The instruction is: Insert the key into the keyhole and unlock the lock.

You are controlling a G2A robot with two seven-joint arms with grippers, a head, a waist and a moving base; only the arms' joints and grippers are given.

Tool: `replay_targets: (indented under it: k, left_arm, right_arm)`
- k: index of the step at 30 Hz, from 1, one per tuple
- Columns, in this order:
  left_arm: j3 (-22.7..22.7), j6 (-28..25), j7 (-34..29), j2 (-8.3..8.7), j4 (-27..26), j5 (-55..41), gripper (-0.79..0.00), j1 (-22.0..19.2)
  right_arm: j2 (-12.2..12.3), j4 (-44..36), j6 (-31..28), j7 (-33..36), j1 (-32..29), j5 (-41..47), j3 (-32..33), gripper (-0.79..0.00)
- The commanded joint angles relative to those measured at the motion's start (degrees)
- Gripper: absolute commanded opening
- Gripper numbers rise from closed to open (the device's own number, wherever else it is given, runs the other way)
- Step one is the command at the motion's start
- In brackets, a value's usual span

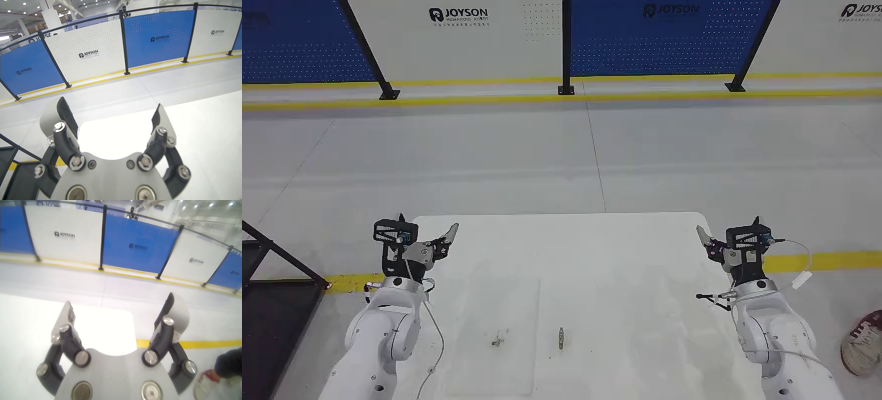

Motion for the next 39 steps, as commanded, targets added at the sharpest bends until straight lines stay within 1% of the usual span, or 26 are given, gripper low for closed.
replay_targets:
  k: [1, 3, 4, 6, 8, 10, 12, 13, 14, 16, 18, 23, 25, 26, 28, 31, 33, 34, 36, 37, 38, 39]
  left_arm:
    - [0.0, 0.0, 0.0, 0.0, 0.0, 0.0, 0.0, 0.0]
    - [-0.05, -0.53, -0.01, 0.04, -0.5, 0.64, 0.0, 0.17]
    - [-0.18, -1.54, -0.12, 0.12, -1.43, 1.36, 0.0, 0.99]
    - [-1.04, -2.49, -0.59, 0.28, -4.2, 3.44, 0.0, 4.07]
    - [-1.58, -4.81, -0.37, 0.42, -8.35, 4.87, 0.0, 9.33]
    - [-2.49, -7.94, -0.58, 0.55, -12.73, 4.49, 0.0, 15.94]
    - [-4.09, -9.38, -0.81, 0.66, -16.52, 5.7, 0.0, 22.4]
    - [-4.18, -10.9, -1.35, 0.68, -17.87, 5.45, 0.0, 25.68]
    - [-4.72, -11.49, -1.97, 0.71, -19.38, 5.81, 0.0, 28.32]
    - [-4.51, -13.95, -2.78, 0.75, -21.43, 6.19, 0.0, 32.97]
    - [-4.24, -14.38, -3.42, 0.76, -22.28, 7.61, 0.0, 35.52]
    - [1.6, -13.36, -10.26, 0.35, -20.17, 7.87, 0.0, 35.52]
    - [2.95, -10.19, -12.88, 0.26, -19.61, 11.8, 0.0, 35.19]
    - [4.48, -9.14, -13.56, 0.14, -19.0, 12.83, 0.0, 34.8]
    - [7.03, -8.73, -15.82, -0.04, -17.31, 13.21, 0.0, 32.97]
    - [10.19, -5.38, -17.74, -0.39, -14.68, 16.1, 0.0, 29.79]
    - [11.62, -4.8, -19.25, -0.57, -13.47, 16.17, -0.095, 27.97]
    - [12.15, -3.84, -19.78, -0.65, -12.8, 17.01, -0.123, 27.14]
    - [13.39, -2.57, -20.53, -0.85, -11.5, 17.47, -0.154, 25.77]
    - [13.85, -2.18, -20.96, -0.94, -10.94, 17.26, -0.194, 25.11]
    - [14.17, -1.87, -21.39, -1.0, -10.34, 17.35, -0.289, 24.45]
    - [14.48, -1.43, -21.77, -1.07, -9.81, 17.45, -0.308, 23.82]
  right_arm:
    - [0.0, 0.0, 0.0, 0.0, 0.0, 0.0, 0.0, 0.0]
    - [0.0, 0.0, 0.0, 0.0, 0.0, 0.0, 0.0, 0.0]
    - [0.0, 0.0, 0.0, 0.0, 0.0, 0.0, 0.0, 0.0]
    - [0.0, 0.0, 0.0, 0.0, 0.0, 0.0, 0.0, 0.0]
    - [0.0, 0.0, 0.0, 0.0, 0.0, 0.0, 0.0, 0.0]
    - [0.0, 0.0, 0.0, 0.0, 0.0, 0.0, 0.0, 0.0]
    - [0.0, 0.0, 0.0, 0.0, 0.0, 0.0, 0.0, 0.0]
    - [0.0, 0.0, 0.0, 0.0, 0.0, 0.0, 0.0, 0.0]
    - [0.0, 0.0, 0.0, 0.0, 0.0, 0.0, 0.0, 0.0]
    - [0.0, 0.0, 0.0, 0.0, 0.0, 0.0, 0.0, 0.0]
    - [0.0, 0.0, 0.0, 0.0, 0.0, 0.0, 0.0, 0.0]
    - [0.0, 0.0, 0.0, 0.0, 0.0, 0.0, 0.0, 0.0]
    - [0.0, 0.0, 0.0, 0.0, 0.0, 0.0, 0.0, 0.0]
    - [0.0, 0.0, 0.0, 0.0, 0.0, 0.0, 0.0, 0.0]
    - [0.0, 0.0, 0.0, 0.0, 0.0, 0.0, 0.0, 0.0]
    - [0.0, 0.0, 0.0, 0.0, 0.0, 0.0, 0.0, 0.0]
    - [0.0, 0.0, 0.0, 0.0, 0.0, 0.0, 0.0, 0.0]
    - [0.0, 0.0, 0.0, 0.0, 0.0, 0.0, 0.0, 0.0]
    - [0.0, 0.0, 0.0, 0.0, 0.0, 0.0, 0.0, 0.0]
    - [0.0, 0.0, 0.0, 0.0, 0.0, 0.0, 0.0, 0.0]
    - [0.0, 0.0, 0.0, 0.0, 0.0, 0.0, 0.0, 0.0]
    - [0.0, 0.0, 0.0, 0.0, 0.0, 0.0, 0.0, 0.0]
